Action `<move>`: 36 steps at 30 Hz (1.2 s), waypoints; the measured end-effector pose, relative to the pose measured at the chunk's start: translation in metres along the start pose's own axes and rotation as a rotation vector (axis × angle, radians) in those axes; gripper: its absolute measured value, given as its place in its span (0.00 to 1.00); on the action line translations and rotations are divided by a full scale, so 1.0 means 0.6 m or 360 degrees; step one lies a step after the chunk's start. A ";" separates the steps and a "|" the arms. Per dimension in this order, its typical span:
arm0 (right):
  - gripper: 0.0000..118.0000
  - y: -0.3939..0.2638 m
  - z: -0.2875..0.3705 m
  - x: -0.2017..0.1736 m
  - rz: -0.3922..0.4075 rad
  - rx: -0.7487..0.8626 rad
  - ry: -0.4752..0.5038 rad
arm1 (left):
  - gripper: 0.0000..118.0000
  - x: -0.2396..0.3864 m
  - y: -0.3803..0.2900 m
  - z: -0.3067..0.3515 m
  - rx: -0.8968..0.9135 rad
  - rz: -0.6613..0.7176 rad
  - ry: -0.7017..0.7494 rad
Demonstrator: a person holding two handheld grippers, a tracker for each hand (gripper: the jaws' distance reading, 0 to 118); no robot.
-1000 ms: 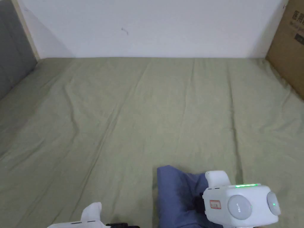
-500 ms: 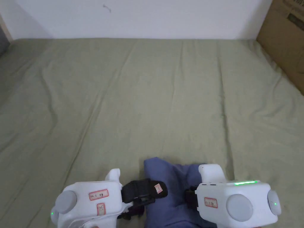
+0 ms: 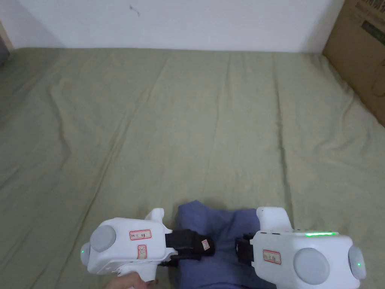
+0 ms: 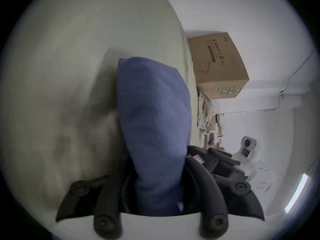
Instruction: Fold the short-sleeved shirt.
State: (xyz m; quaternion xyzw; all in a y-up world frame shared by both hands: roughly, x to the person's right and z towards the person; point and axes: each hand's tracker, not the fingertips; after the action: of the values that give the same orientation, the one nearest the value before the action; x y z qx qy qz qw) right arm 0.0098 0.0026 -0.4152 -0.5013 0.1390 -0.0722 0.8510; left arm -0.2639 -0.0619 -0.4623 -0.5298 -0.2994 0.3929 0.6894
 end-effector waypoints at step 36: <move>0.00 -0.007 0.089 -0.070 0.0038 0.0210 -0.0091 | 0.91 -0.105 0.054 0.574 0.0326 -0.0362 0.2118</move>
State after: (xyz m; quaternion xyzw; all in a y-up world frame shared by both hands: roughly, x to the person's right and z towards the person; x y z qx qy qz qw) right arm -0.0136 0.0564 -0.3801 -0.4442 0.1157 -0.0568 0.8866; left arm -0.5890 0.0590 -0.4039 -0.5559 0.1732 -0.0651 0.8104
